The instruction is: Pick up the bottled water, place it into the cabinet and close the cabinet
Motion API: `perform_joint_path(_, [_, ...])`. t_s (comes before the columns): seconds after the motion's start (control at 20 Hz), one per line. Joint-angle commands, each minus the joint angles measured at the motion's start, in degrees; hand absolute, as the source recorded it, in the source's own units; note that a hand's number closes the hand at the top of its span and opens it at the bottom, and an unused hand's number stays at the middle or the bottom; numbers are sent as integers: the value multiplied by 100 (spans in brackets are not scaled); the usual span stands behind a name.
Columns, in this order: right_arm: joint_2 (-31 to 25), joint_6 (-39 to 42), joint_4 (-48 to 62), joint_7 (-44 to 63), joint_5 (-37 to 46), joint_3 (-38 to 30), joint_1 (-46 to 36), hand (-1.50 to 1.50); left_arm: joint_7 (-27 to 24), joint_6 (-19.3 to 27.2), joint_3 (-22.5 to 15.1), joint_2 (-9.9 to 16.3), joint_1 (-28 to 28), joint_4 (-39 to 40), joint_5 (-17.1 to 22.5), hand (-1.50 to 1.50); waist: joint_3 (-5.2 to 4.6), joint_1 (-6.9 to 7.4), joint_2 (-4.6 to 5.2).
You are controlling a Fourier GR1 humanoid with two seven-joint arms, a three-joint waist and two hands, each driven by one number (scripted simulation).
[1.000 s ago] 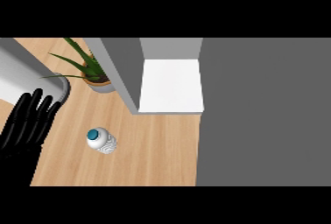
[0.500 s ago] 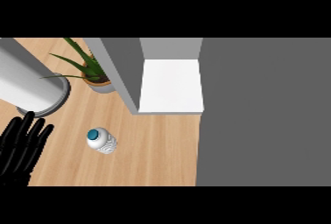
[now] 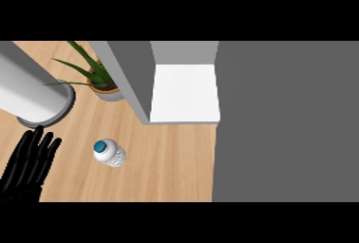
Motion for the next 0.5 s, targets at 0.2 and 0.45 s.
perform_joint_path(0.2, [-285, 415, -1076, -116, -406, -326, 1042, -150, -766, 209, 359, -100, -476, 1417, -427, -150, -2, -56, 7])
perform_joint_path(0.45, [-52, 403, -1186, -349, -97, 10, 1302, -150, -1487, 25, 273, -194, -476, 2502, -558, -150, -7, -70, 3])
